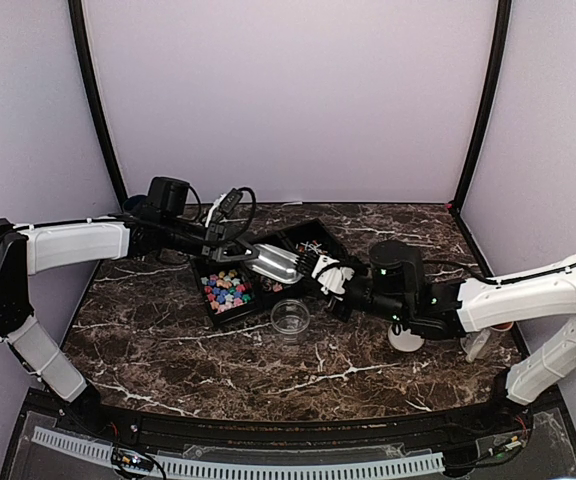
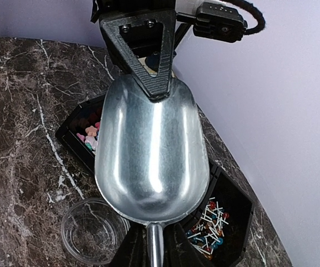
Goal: Pack the candies
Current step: Pass from the left arm to the right
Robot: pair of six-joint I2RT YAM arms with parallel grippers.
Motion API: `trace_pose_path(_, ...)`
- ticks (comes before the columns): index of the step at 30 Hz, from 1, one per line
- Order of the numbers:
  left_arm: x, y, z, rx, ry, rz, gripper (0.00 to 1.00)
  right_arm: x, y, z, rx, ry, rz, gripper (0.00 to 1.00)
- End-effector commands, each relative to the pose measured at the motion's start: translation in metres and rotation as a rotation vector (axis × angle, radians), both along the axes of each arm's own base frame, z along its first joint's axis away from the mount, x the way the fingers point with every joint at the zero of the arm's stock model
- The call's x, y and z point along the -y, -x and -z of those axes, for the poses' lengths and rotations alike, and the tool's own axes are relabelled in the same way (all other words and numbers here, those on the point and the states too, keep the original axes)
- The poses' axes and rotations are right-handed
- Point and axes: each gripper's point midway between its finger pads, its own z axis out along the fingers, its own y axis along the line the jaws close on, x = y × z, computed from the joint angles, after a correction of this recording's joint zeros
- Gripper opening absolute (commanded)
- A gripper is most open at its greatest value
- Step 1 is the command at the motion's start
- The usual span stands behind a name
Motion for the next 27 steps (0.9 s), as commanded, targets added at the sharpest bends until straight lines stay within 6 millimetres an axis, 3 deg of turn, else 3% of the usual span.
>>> trace_pose_path(1, 0.006, 0.011, -0.010, 0.015, 0.028, 0.048, 0.00, -0.004, -0.008, -0.027, 0.042, -0.075, 0.030, 0.19)
trace_pose_path(15, 0.005, 0.005, 0.001, 0.006, -0.019, 0.019, 0.00, 0.005, 0.000, -0.046, 0.074, -0.145, 0.013, 0.18)
trace_pose_path(27, 0.005, 0.005, -0.002, 0.009, -0.002, 0.024, 0.00, -0.002, -0.001, -0.033, 0.049, -0.101, 0.006, 0.16)
